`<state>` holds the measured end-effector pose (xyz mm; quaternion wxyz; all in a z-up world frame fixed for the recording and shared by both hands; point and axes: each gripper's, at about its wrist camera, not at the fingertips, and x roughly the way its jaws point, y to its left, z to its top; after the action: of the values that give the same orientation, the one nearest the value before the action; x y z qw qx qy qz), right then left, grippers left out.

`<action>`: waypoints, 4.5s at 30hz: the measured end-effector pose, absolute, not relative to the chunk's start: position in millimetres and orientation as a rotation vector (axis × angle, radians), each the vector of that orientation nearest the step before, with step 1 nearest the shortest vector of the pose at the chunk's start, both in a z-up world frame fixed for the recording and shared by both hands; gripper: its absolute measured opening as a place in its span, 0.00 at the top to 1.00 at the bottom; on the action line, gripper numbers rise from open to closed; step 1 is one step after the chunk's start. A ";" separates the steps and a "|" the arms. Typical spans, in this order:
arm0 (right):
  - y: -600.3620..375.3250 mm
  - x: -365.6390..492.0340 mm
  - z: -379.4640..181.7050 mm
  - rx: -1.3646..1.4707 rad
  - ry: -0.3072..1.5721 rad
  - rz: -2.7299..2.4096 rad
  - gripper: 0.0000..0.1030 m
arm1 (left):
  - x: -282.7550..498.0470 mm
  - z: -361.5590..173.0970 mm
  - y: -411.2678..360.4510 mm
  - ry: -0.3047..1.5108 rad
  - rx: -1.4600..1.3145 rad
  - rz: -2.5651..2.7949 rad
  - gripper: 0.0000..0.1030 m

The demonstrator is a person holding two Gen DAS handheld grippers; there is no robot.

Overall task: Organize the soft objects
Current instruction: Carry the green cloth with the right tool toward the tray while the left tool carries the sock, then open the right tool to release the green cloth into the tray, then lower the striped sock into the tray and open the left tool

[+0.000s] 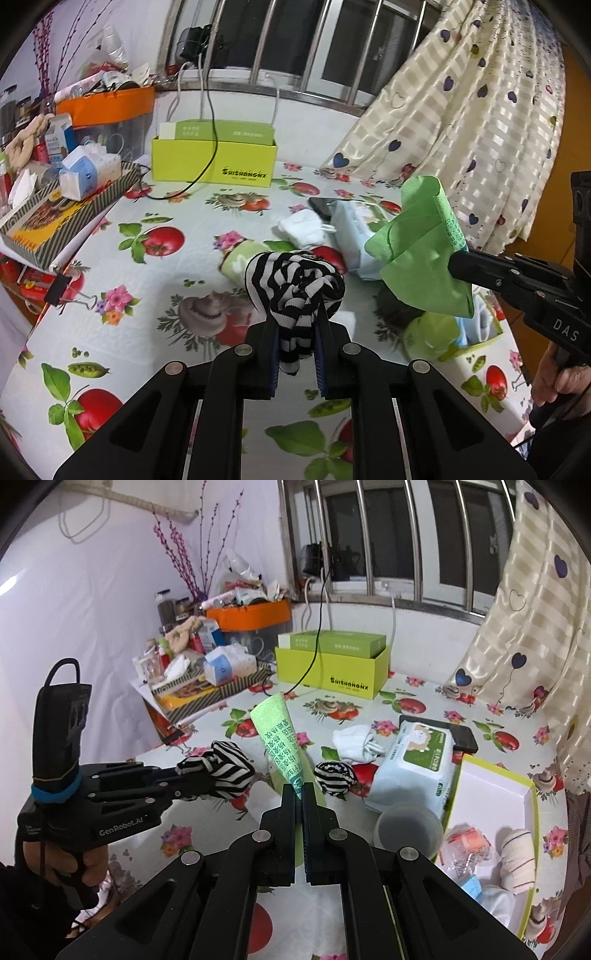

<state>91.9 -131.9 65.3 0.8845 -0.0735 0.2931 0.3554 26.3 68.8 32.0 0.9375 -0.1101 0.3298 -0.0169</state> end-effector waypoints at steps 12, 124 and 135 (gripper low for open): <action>-162.7 84.9 71.1 -0.109 0.572 0.722 0.97 | 32.3 43.5 37.1 0.669 -0.176 -0.067 0.85; -374.1 181.3 12.7 0.251 0.561 0.393 0.52 | 172.1 20.9 -154.1 0.861 -0.015 -0.395 0.48; -352.6 138.0 8.8 0.165 0.629 0.404 0.52 | 131.2 32.1 -141.5 0.829 -0.035 -0.421 0.48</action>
<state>138.0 -352.6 8.8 0.9276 0.0805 0.3070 0.1972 131.2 -141.5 32.1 0.8937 -0.0167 0.3998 -0.2029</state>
